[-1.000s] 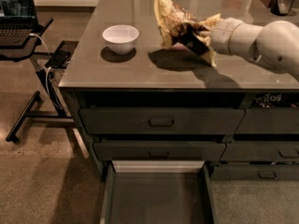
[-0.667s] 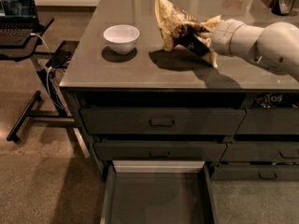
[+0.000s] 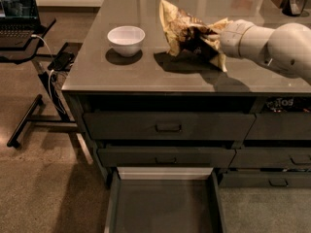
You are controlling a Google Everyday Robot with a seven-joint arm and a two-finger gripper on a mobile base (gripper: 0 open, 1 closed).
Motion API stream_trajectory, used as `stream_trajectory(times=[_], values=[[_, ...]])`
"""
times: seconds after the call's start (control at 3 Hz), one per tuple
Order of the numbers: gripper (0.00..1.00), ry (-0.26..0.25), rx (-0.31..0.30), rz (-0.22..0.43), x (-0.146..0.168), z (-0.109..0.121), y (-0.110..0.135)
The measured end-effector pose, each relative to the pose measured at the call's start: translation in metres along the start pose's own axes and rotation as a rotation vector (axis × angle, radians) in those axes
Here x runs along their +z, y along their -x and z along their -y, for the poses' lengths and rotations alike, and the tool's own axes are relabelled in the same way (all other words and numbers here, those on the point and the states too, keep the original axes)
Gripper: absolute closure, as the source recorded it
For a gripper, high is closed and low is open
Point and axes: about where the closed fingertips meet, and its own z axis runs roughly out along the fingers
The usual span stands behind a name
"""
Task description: Pick brown chip bag from bottom drawer and place on counter
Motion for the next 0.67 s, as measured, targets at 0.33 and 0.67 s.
stream_trajectory(times=[0.33, 0.67], values=[[0.16, 0.000, 0.000, 0.000, 0.0000, 0.0000, 0.0000], [0.00, 0.000, 0.000, 0.000, 0.0001, -0.0001, 0.0001]])
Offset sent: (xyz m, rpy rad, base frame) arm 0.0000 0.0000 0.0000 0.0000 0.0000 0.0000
